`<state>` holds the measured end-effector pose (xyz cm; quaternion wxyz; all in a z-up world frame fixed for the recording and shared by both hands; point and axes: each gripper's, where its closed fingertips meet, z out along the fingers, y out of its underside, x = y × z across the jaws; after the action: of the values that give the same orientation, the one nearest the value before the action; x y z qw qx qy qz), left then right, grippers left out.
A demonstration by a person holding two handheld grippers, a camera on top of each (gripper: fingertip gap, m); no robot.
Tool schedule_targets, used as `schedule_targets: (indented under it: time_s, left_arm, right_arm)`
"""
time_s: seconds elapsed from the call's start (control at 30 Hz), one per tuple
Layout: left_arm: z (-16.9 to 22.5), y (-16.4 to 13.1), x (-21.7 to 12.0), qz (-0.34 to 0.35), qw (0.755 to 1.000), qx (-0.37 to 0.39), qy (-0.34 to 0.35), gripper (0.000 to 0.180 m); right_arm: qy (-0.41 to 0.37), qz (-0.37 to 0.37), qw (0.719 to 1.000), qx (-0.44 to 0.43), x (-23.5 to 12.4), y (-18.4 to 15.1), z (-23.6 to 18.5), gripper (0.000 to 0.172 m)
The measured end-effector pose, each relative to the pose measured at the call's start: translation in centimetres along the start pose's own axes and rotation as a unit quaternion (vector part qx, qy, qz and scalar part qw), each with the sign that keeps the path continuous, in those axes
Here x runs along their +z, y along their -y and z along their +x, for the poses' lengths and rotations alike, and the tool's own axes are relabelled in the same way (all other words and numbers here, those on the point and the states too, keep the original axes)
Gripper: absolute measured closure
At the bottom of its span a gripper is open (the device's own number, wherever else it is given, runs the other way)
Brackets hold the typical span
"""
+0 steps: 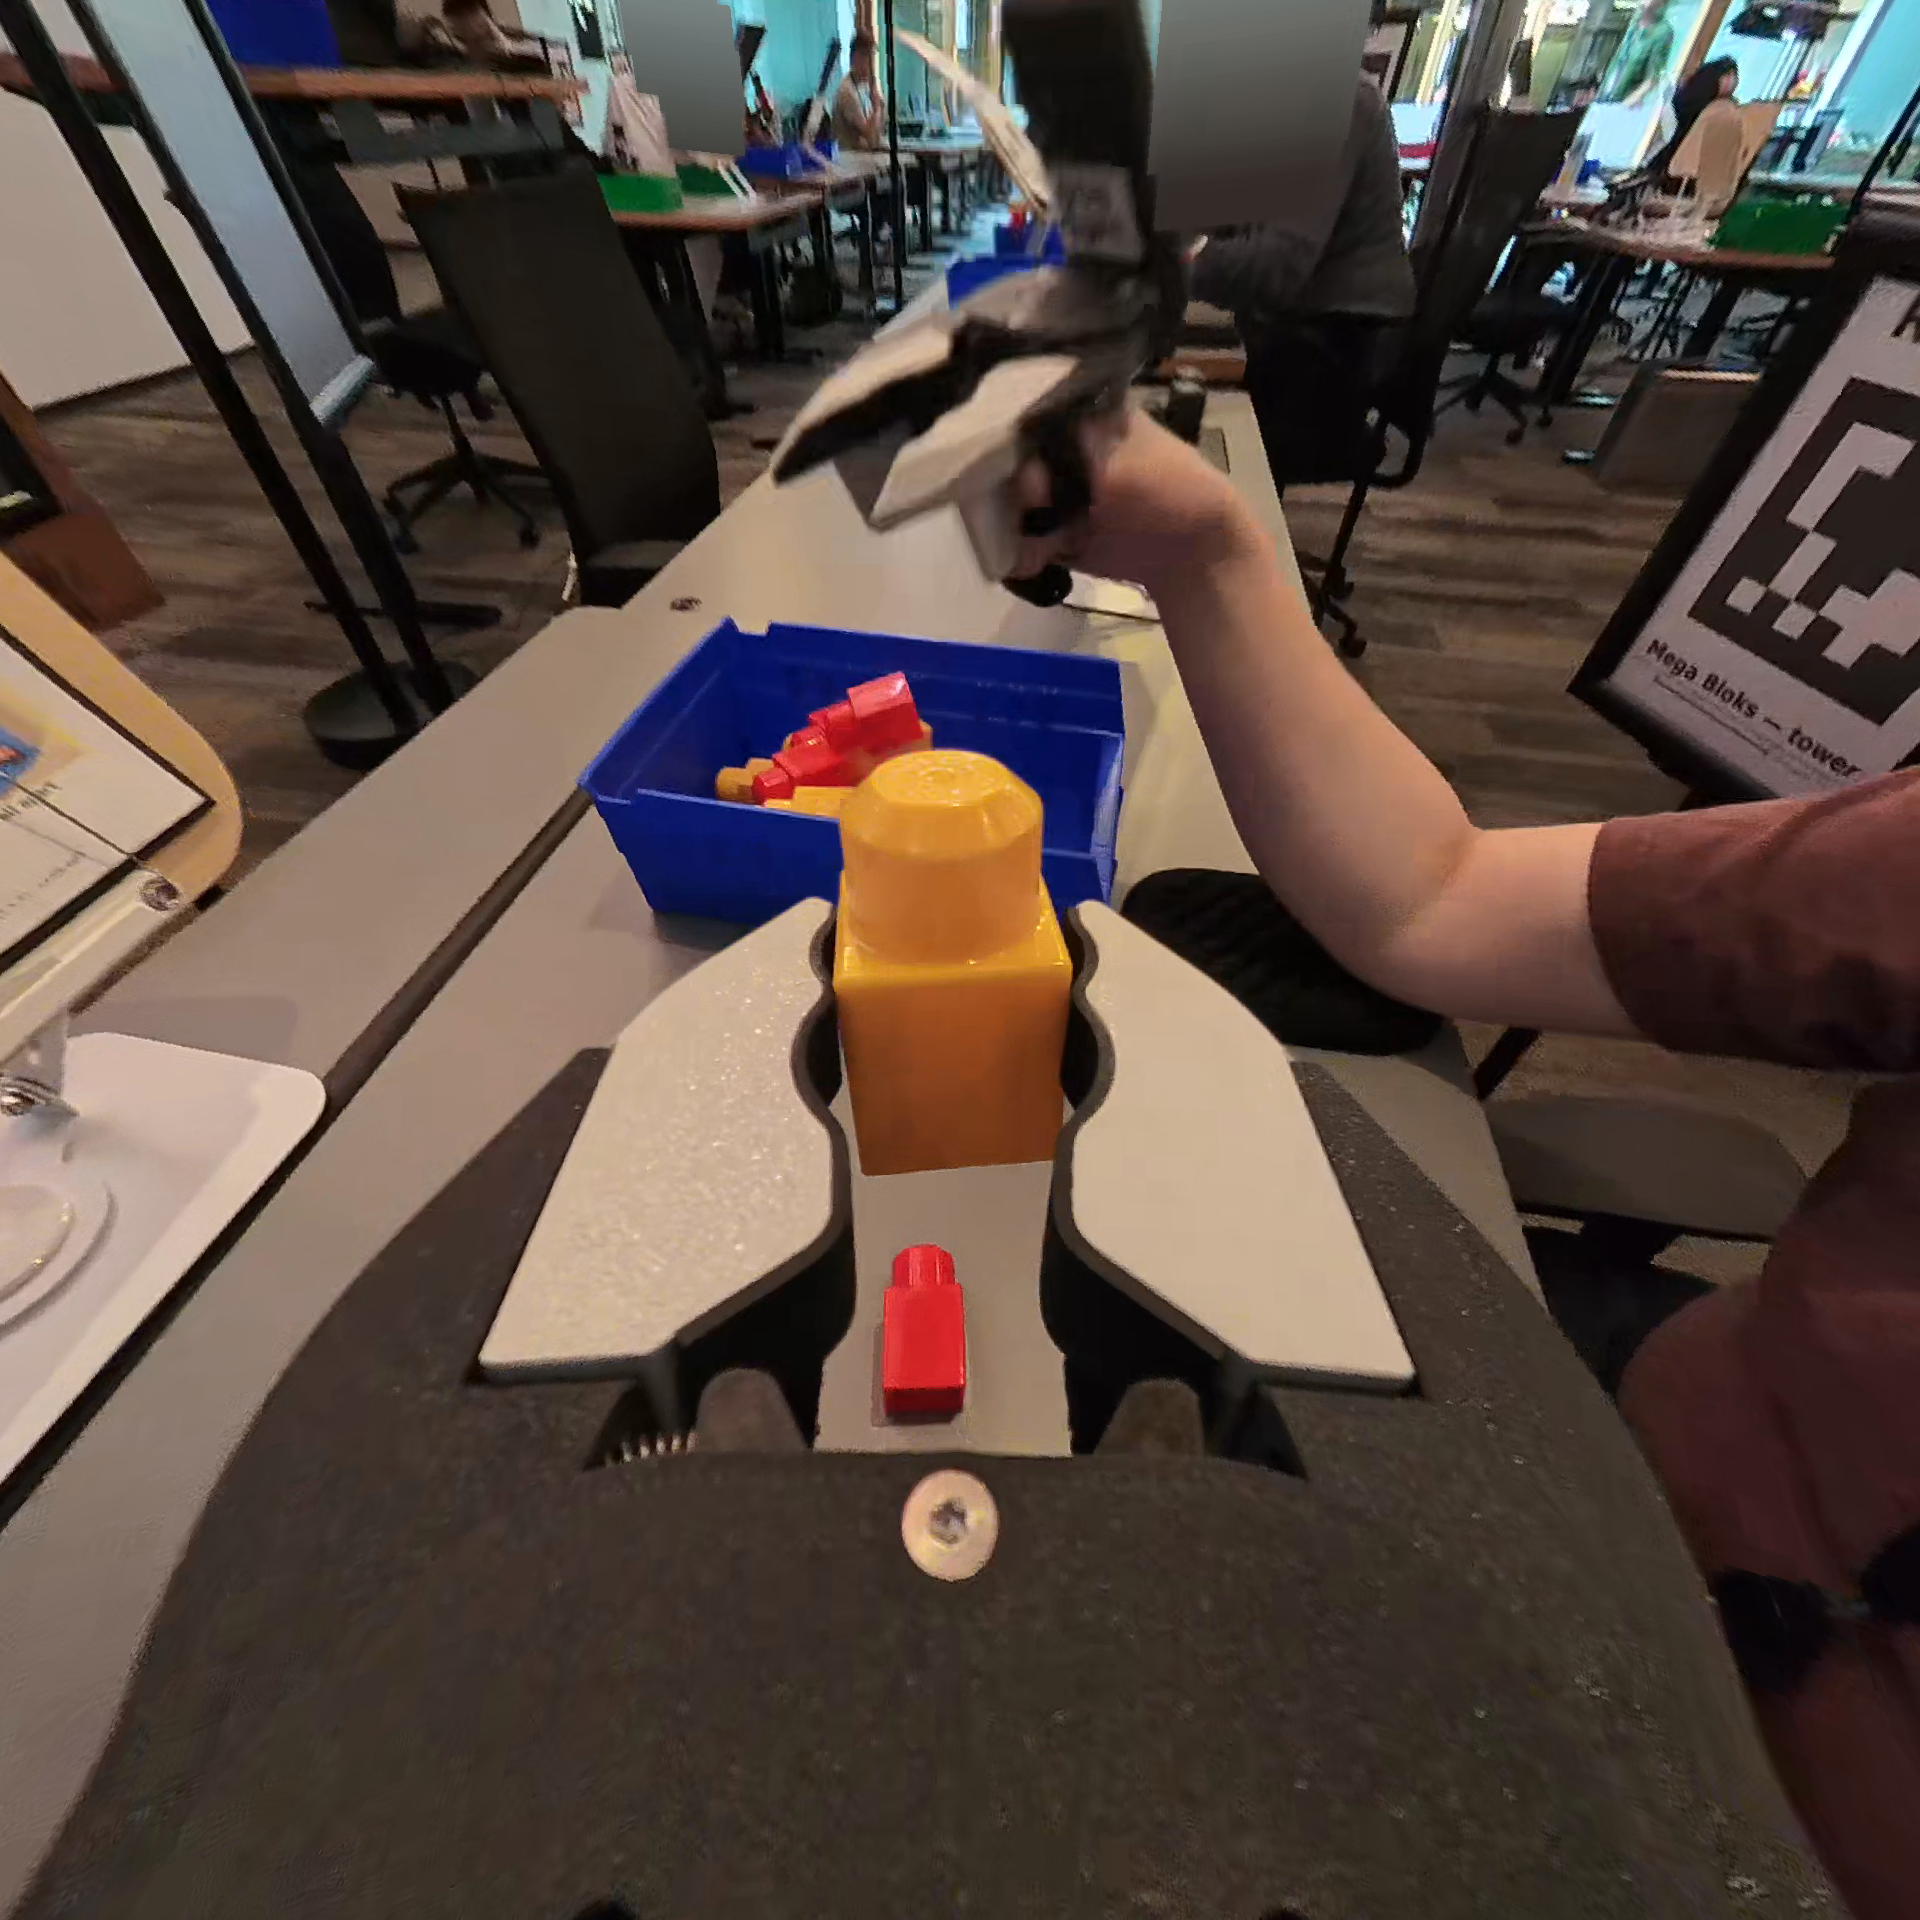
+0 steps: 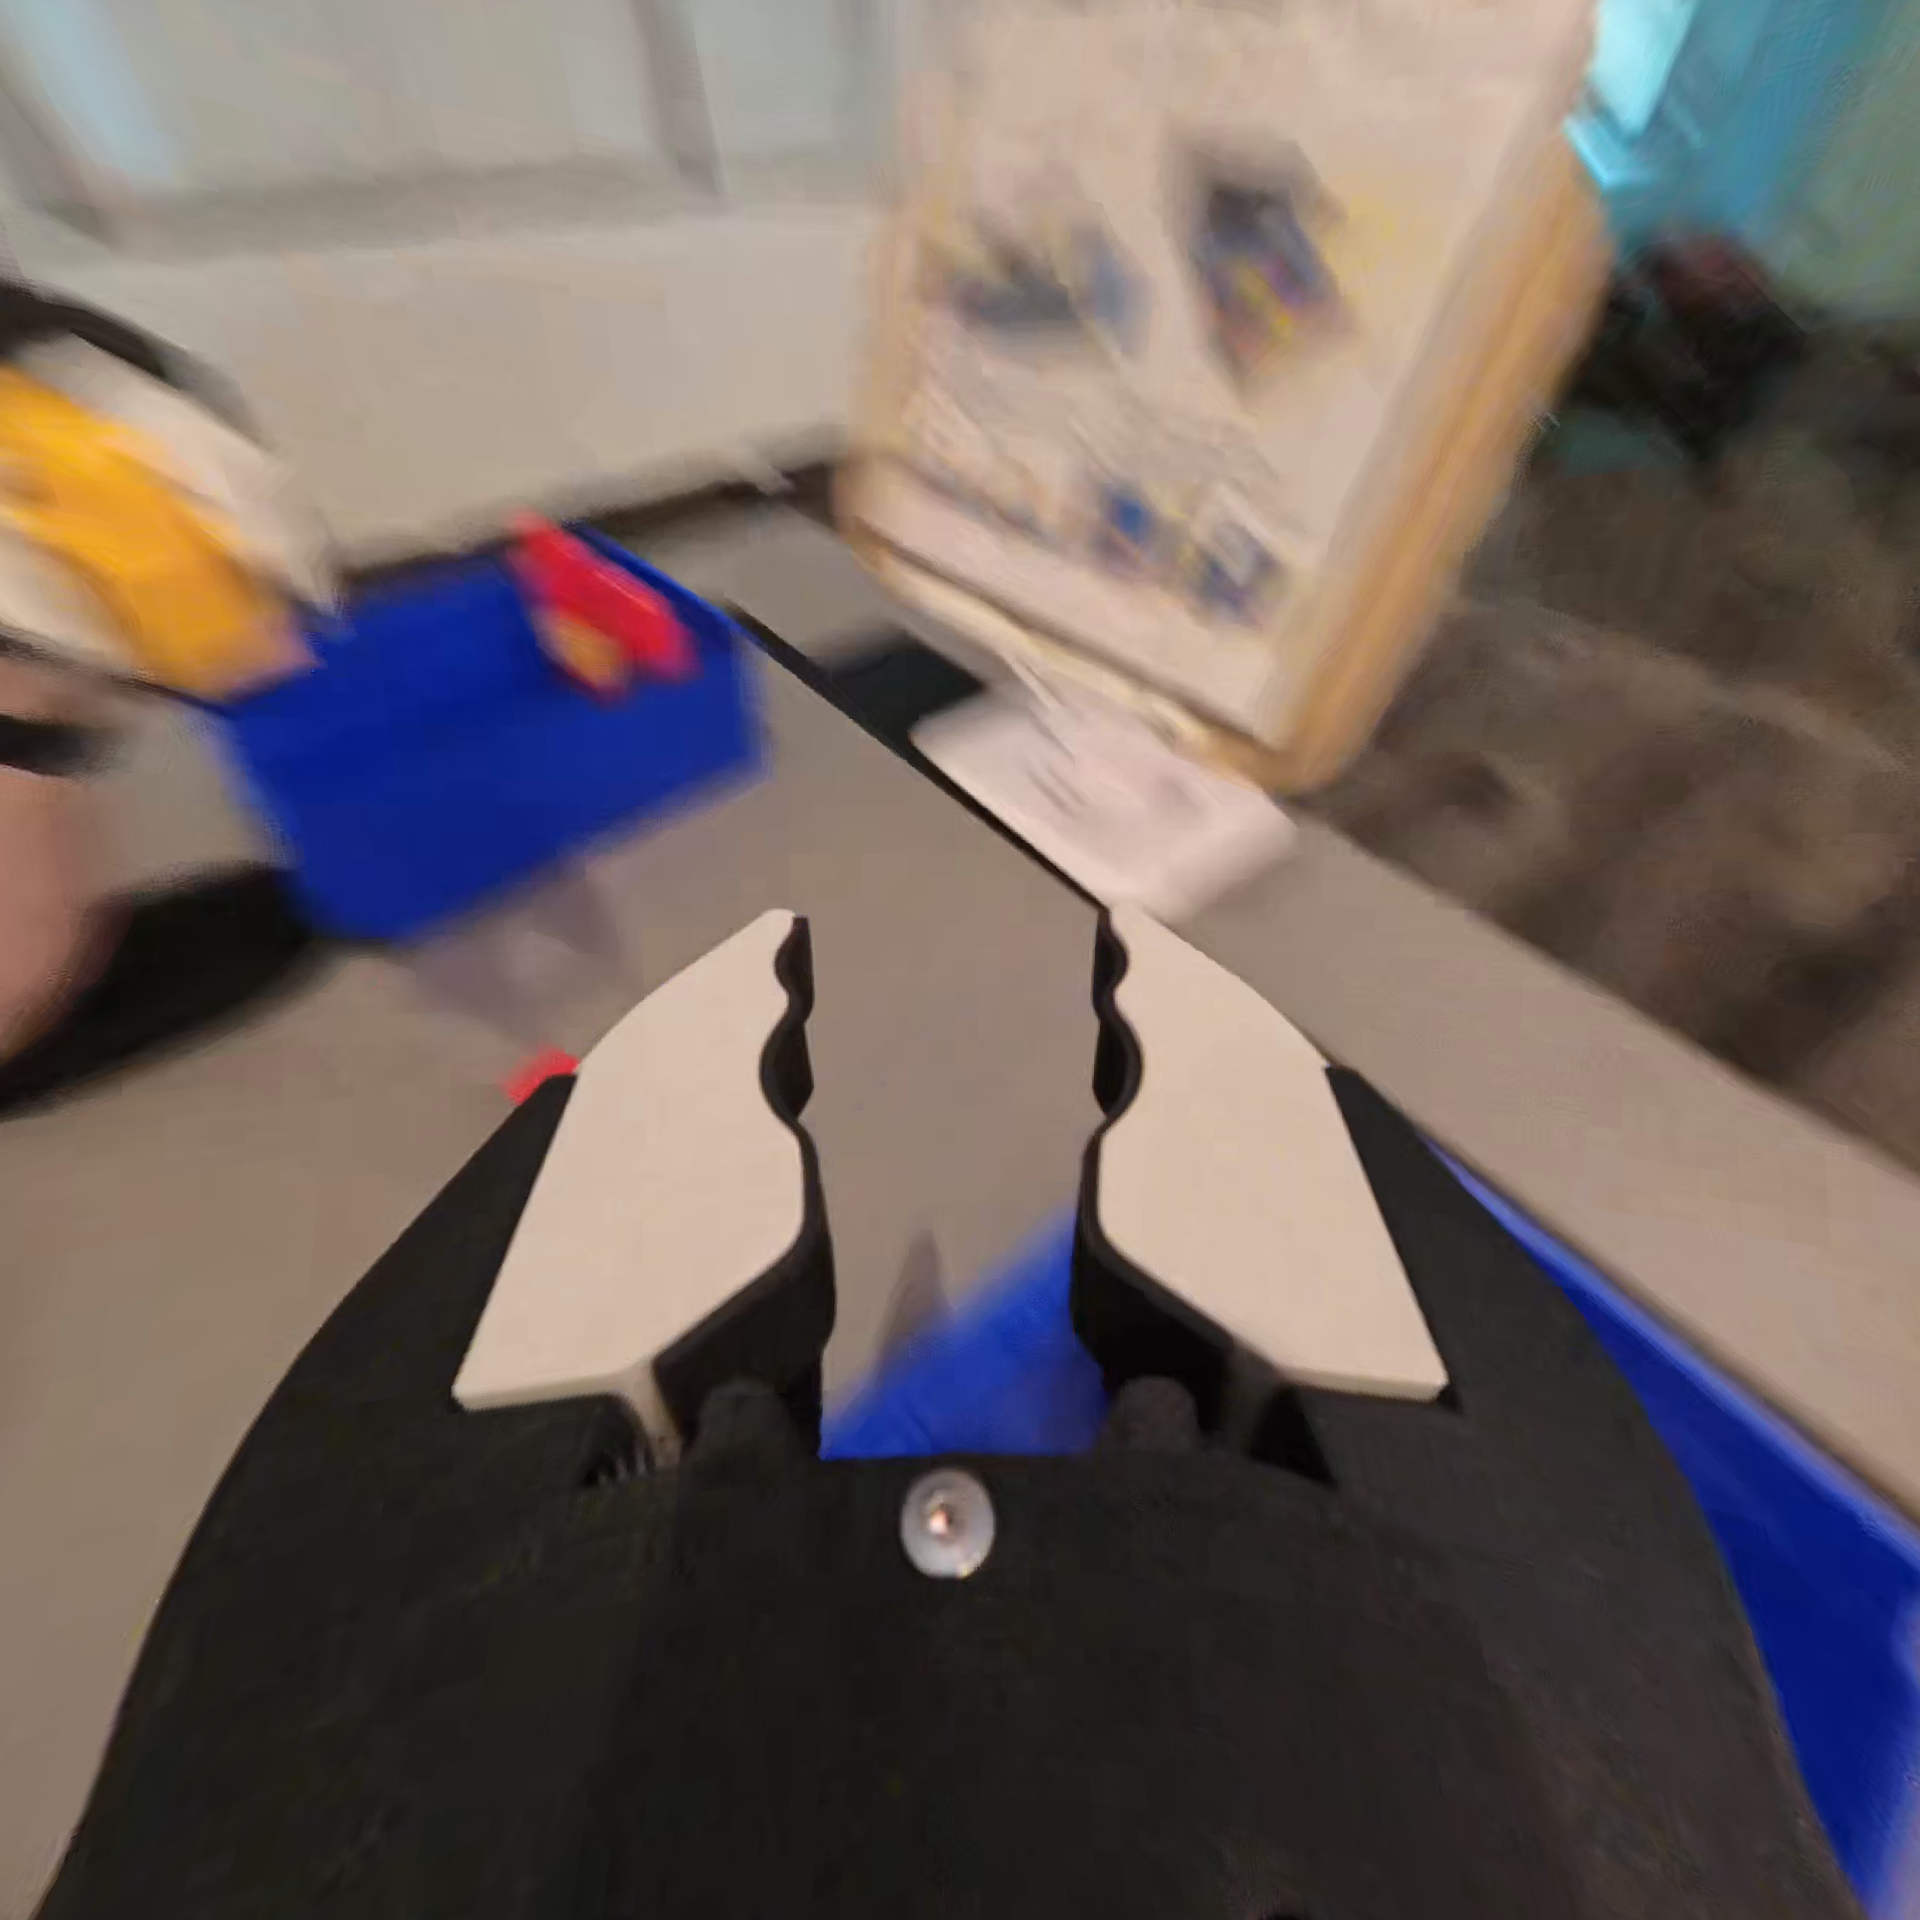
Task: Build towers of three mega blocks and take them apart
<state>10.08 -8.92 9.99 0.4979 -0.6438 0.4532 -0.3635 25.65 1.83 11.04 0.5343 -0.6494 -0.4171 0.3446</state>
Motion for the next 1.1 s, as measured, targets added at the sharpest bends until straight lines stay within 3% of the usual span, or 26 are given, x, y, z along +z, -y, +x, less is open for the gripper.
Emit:
schedule_targets:
  time_s: [0.03,0.1,0.2,0.3,0.33,0.37,0.43,0.5,0.57,0.67,0.77,0.87,0.93,0.97,1.1]
  left_arm:
    - [0.1,-0.2,0.4,-0.006,1.0,-0.003,-0.005,0.141]
    - [0.6,-0.6,1.1,-0.014,1.0,-0.005,-0.017,0.141]
    - [1.3,-1.3,1.9,-0.035,0.999,-0.003,-0.031,0.141]
    - [1.7,-1.6,2.5,-0.046,0.998,0.008,-0.034,0.141]
    - [2.0,-1.6,2.6,-0.046,0.998,0.009,-0.041,0.141]
    - [2.0,-1.8,2.7,-0.049,0.998,0.01,-0.041,0.141]
    - [2.4,-2.3,2.9,-0.062,0.996,0.02,-0.054,0.135]
    - [1.9,-3.7,2.9,-0.103,0.994,0.016,-0.043,0.121]
    - [1.2,-6.9,2.7,-0.189,0.982,0.014,-0.028,0.116]
    - [1.2,-12.3,3.1,-0.325,0.945,-0.014,-0.034,0.124]
    - [0.8,-17.0,4.6,-0.424,0.905,-0.026,-0.029,0.122]
    - [0.3,-20.6,6.0,-0.48,0.876,-0.025,-0.022,0.127]
    - [-0.9,-21.8,6.5,-0.497,0.868,-0.009,0.009,0.127]
    - [-1.3,-21.8,6.5,-0.497,0.868,-0.004,0.02,0.14]
    - [-1.2,-23.2,5.9,-0.53,0.848,-0.018,0.016,0.129]
  right_arm:
    - [0.076,0.045,0.996,-0.009,1.0,2.4,-4.0,0.122]
    - [0.177,0.09,0.98,-0.028,3.0,4.8,-10.3,0.123]
    - [0.218,0.081,0.972,-0.047,6.6,4.7,-14.9,0.123]
    - [0.252,0.04,0.966,-0.036,8.9,2.9,-17.0,0.122]
    - [0.261,0.027,0.964,-0.031,9.4,2.3,-17.3,0.125]
    - [0.28,0.019,0.959,-0.024,9.6,1.9,-17.7,0.138]
    - [0.296,0.023,0.955,-0.008,9.4,2.1,-17.6,0.143]
    - [0.272,0.019,0.962,-0.014,8.5,2.3,-16.1,0.143]
    - [0.225,0.008,0.974,-0.032,6.4,2.6,-13.5,0.143]
    - [0.114,-0.031,0.992,-0.047,1.8,1.6,-7.8,0.143]
    - [-0.046,-0.119,0.992,-0.009,-3.2,-2.5,-0.2,0.143]
    - [-0.174,-0.243,0.953,0.052,-7.8,-9.0,6.1,0.143]
    - [-0.189,-0.275,0.938,0.089,-9.0,-11.9,8.1,0.143]
    - [-0.179,-0.277,0.938,0.111,-9.0,-12.8,8.6,0.143]
    - [-0.161,-0.334,0.916,0.153,-8.9,-16.9,9.5,0.143]
